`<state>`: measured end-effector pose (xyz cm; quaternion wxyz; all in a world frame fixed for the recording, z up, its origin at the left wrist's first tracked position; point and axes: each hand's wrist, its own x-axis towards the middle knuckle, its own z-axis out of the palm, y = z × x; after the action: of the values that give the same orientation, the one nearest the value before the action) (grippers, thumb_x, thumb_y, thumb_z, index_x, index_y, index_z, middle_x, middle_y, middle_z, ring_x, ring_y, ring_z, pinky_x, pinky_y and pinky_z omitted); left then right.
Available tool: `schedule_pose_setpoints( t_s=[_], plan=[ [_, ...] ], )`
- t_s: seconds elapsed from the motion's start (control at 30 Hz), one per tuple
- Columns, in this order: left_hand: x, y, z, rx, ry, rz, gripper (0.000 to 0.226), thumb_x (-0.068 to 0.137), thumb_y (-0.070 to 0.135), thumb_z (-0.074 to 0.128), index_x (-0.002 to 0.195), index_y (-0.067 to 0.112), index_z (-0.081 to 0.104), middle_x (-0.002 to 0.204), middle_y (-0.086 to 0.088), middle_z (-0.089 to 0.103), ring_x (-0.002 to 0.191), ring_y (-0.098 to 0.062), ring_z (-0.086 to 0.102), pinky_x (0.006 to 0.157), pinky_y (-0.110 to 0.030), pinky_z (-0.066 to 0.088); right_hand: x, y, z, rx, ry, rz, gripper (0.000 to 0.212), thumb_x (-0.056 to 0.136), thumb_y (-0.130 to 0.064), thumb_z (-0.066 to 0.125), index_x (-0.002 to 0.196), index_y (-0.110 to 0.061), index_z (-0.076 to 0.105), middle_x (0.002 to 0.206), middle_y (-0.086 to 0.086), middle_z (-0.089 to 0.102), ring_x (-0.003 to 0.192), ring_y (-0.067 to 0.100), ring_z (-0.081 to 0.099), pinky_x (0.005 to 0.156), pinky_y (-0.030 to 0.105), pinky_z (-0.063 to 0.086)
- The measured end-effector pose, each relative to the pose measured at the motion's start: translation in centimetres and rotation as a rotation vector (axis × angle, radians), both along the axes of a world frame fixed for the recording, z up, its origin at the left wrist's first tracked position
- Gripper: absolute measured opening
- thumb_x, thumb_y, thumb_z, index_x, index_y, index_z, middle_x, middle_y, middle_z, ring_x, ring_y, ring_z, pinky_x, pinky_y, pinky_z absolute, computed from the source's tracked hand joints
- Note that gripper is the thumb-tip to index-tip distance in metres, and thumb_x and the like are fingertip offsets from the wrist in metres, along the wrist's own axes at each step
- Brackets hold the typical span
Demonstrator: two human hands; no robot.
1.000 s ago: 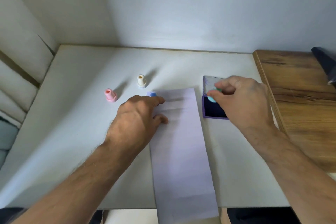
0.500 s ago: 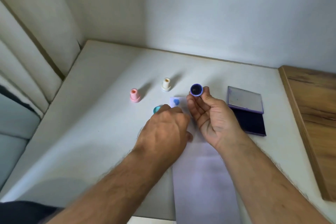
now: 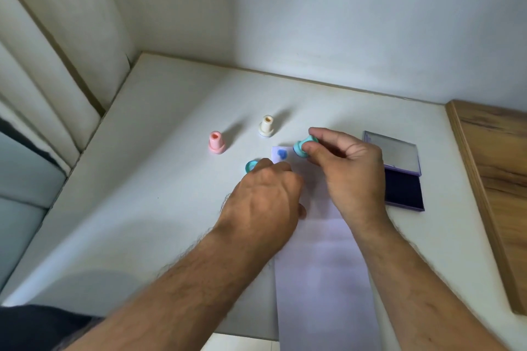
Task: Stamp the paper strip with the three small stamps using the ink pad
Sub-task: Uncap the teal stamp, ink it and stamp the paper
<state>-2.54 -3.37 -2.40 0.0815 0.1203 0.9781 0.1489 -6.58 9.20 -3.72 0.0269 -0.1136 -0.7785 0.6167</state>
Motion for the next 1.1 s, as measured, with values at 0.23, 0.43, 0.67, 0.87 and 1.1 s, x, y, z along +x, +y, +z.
schedule_pose_setpoints(
  t_s=[0.23, 0.43, 0.67, 0.87, 1.1],
  plan=[
    [0.0, 0.0, 0.0, 0.017, 0.028, -0.012, 0.028, 0.091, 0.035, 0.057, 0.115, 0.024, 0.063, 0.112, 0.001, 0.061, 0.107, -0.021, 0.05, 0.083, -0.029, 0.042, -0.1, -0.1, -0.6, 0.26, 0.1, 0.066, 0.028, 0.077, -0.017, 0.081, 0.104, -0.021, 0.077, 0.097, -0.012, 0.076, 0.089, -0.007, 0.068, 0.086, 0.008, 0.049],
    [0.0, -0.1, 0.0, 0.041, 0.06, -0.024, 0.024, 0.091, 0.032, 0.055, 0.112, 0.024, 0.064, 0.113, 0.002, 0.06, 0.104, -0.018, 0.051, 0.082, -0.026, 0.041, -0.1, -0.4, -1.2, 0.368, 0.153, 0.091, 0.026, 0.079, -0.016, 0.08, 0.105, -0.02, 0.077, 0.101, -0.008, 0.076, 0.092, -0.001, 0.069, 0.086, 0.009, 0.049],
    [-0.2, -0.1, 0.0, 0.053, 0.059, -0.027, 0.022, 0.092, 0.031, 0.055, 0.11, 0.024, 0.064, 0.11, 0.003, 0.061, 0.103, -0.017, 0.053, 0.083, -0.026, 0.042, -0.2, -0.7, -1.4, 0.419, 0.172, 0.075, 0.026, 0.078, -0.017, 0.08, 0.104, -0.019, 0.077, 0.097, -0.008, 0.077, 0.086, -0.001, 0.069, 0.08, 0.001, 0.045],
    [-0.2, 0.0, -0.2, 0.025, 0.089, -0.043, 0.02, 0.092, 0.028, 0.055, 0.11, 0.025, 0.063, 0.11, 0.004, 0.063, 0.101, -0.018, 0.056, 0.085, -0.028, 0.045, -0.1, -1.0, -1.3, 0.476, 0.158, 0.105, 0.027, 0.079, -0.015, 0.08, 0.106, -0.018, 0.076, 0.101, -0.001, 0.077, 0.089, 0.007, 0.071, 0.086, 0.016, 0.053],
    [-0.1, -0.2, -0.3, 0.065, 0.036, -0.016, 0.017, 0.09, 0.028, 0.057, 0.105, 0.026, 0.065, 0.105, 0.006, 0.062, 0.099, -0.016, 0.053, 0.078, -0.025, 0.045, -0.2, -0.8, -0.4, 0.496, 0.105, 0.155, 0.032, 0.078, -0.027, 0.081, 0.108, -0.017, 0.075, 0.097, -0.002, 0.077, 0.086, 0.007, 0.071, 0.084, 0.017, 0.054]
  ],
)
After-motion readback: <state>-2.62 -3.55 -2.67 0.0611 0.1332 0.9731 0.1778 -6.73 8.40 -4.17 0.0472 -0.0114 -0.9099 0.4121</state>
